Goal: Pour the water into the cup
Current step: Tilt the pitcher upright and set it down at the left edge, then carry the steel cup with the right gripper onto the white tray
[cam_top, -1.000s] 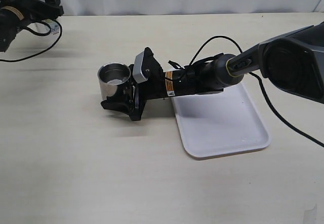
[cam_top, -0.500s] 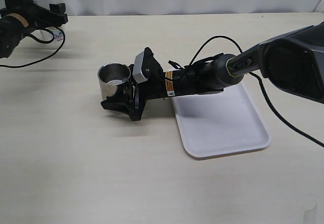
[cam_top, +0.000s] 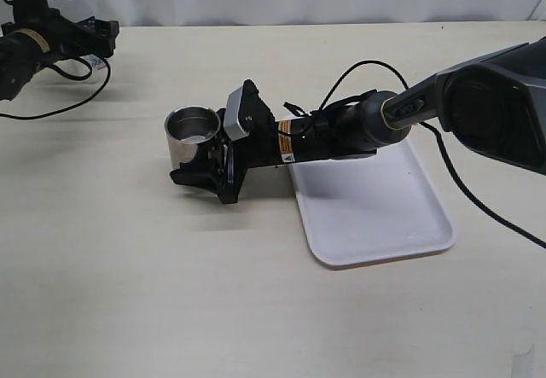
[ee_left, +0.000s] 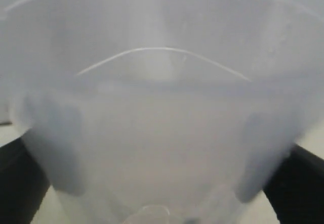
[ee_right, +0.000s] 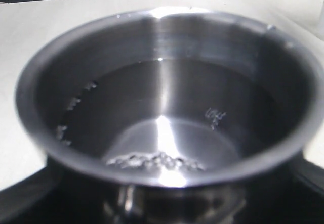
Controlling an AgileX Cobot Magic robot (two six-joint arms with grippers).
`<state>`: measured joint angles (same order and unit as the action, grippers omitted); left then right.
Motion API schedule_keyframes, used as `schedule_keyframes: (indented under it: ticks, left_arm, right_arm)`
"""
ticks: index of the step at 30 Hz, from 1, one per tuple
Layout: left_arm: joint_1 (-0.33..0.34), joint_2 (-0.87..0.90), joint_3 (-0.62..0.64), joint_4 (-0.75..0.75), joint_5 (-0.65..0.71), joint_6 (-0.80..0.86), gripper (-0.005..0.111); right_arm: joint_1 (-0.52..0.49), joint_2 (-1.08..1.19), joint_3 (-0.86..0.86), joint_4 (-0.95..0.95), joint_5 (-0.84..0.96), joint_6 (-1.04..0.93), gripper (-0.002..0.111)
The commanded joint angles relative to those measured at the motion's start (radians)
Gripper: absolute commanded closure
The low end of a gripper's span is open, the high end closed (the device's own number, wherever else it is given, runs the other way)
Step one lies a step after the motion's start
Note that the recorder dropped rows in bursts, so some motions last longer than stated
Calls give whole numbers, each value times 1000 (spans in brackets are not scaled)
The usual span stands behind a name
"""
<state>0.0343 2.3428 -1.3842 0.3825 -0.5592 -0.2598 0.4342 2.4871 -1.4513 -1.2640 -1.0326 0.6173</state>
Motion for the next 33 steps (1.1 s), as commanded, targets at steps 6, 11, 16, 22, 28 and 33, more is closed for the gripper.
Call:
schedule_keyframes:
  ticks: [6, 11, 16, 22, 28, 33]
  left_arm:
    - [18, -81, 182, -1, -186, 1, 8]
    - [54, -148, 302, -1, -228, 1, 8]
    - [87, -226, 431, 1, -326, 1, 8]
    - [93, -327, 562, 8, -359, 54, 8]
    - [93, -447, 656, 8, -367, 57, 8]
    - [93, -544, 731, 10, -359, 76, 8]
  right_arm:
    - [-3, -12, -2, 21, -32, -12, 104]
    - [-7, -12, -2, 30, -32, -31, 104]
    - [-26, -20, -2, 54, -34, -31, 104]
    - [-51, -88, -2, 26, -40, -28, 104]
    - [-56, -172, -2, 18, -31, 33, 104]
    - [-83, -229, 0, -40, 44, 113, 104]
